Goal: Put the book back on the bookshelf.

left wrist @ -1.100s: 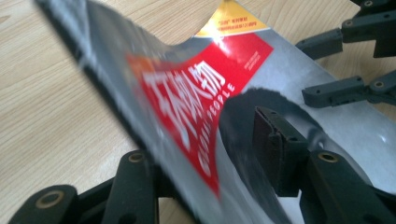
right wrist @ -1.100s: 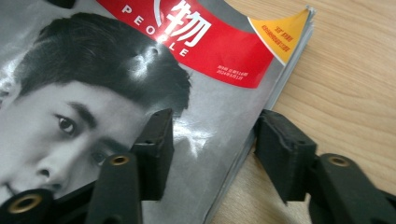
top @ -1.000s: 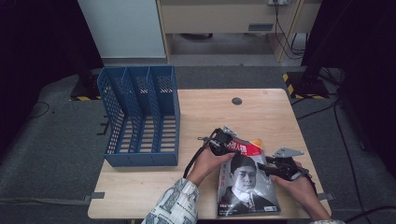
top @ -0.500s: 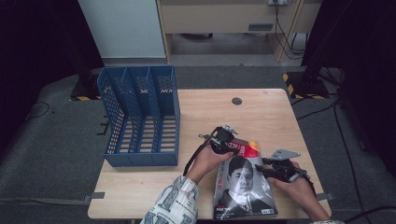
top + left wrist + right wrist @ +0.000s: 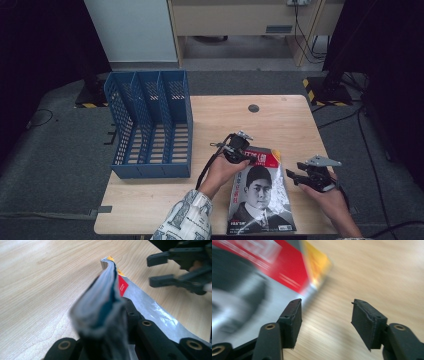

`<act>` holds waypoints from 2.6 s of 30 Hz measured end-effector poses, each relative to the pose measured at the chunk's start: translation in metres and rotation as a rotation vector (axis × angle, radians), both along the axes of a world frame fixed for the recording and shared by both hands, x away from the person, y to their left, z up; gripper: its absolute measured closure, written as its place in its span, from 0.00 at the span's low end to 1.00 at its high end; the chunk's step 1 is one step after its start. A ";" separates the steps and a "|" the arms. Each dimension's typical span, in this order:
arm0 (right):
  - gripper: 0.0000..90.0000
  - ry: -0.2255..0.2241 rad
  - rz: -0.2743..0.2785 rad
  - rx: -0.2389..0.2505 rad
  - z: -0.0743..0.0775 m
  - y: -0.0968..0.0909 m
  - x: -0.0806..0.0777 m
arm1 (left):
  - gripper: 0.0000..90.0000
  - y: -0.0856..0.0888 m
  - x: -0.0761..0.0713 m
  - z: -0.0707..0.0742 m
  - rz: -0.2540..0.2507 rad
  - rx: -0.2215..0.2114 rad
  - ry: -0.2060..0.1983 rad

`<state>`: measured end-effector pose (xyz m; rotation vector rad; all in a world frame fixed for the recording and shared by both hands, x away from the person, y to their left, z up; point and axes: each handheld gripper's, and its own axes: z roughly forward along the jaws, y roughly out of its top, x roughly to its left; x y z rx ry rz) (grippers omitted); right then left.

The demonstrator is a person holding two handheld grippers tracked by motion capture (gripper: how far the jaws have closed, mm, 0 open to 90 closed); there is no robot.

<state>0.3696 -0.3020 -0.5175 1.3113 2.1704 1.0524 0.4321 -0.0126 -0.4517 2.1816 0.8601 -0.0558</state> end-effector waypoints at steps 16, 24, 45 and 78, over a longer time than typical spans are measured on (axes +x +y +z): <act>0.38 0.022 -0.029 -0.053 -0.018 -0.005 0.004 | 0.96 0.006 -0.011 0.043 -0.017 -0.091 -0.002; 0.38 0.007 -0.027 -0.049 -0.019 -0.004 0.004 | 0.96 0.016 -0.012 0.071 -0.006 -0.168 -0.001; 0.38 0.004 -0.031 -0.048 -0.019 -0.002 0.003 | 0.96 0.034 -0.013 0.140 0.028 -0.305 -0.030; 0.18 0.027 0.014 -0.060 -0.020 0.012 0.004 | 0.96 0.070 -0.014 0.173 0.114 -0.365 -0.078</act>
